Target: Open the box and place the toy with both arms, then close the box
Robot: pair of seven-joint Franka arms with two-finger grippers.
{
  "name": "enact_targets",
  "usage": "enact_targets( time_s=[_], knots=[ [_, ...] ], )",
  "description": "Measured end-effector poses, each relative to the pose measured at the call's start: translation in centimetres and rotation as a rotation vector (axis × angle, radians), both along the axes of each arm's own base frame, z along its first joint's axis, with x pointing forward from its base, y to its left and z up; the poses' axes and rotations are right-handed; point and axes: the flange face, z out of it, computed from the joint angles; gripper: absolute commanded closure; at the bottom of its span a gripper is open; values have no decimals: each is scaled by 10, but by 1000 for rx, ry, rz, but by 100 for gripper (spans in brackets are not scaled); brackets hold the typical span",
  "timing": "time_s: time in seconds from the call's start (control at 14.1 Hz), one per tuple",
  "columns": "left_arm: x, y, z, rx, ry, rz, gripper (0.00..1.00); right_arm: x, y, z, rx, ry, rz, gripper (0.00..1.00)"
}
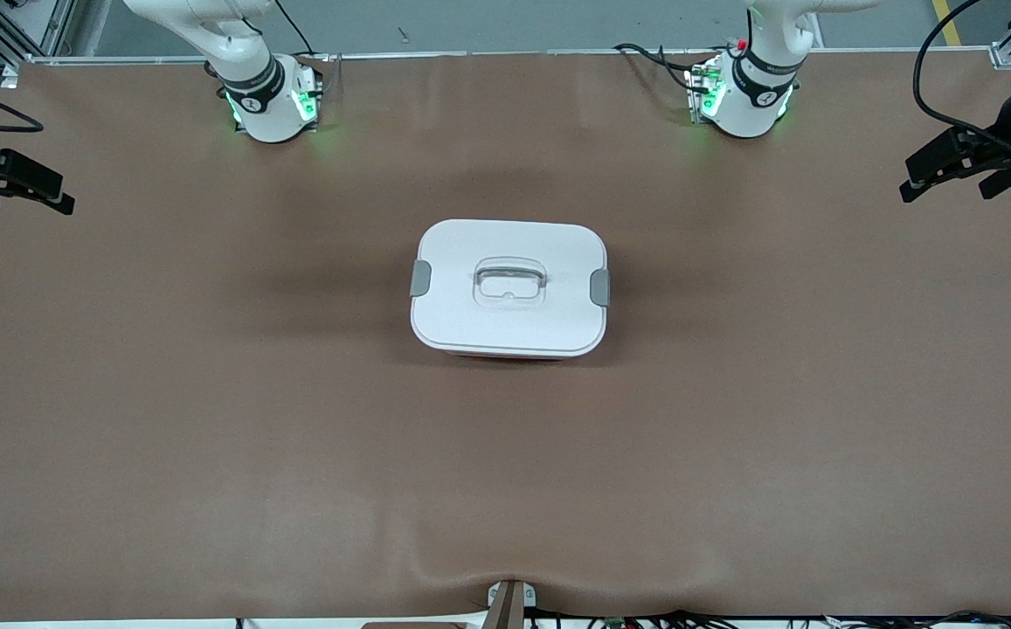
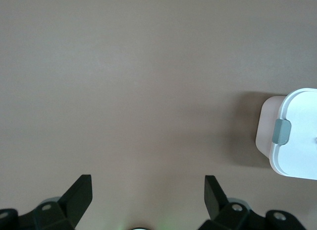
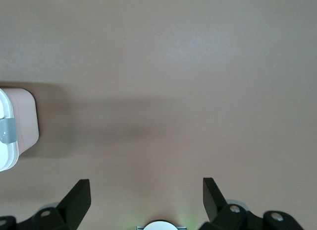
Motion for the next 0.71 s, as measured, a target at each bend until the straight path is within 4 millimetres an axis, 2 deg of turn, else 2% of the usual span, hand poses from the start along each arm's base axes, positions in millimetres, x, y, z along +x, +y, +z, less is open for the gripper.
enact_targets(
  time_s=[0.71],
  knots=[
    [-1, 4, 6, -1, -5, 9, 0, 0, 0, 0, 0, 0, 0, 0]
  ],
)
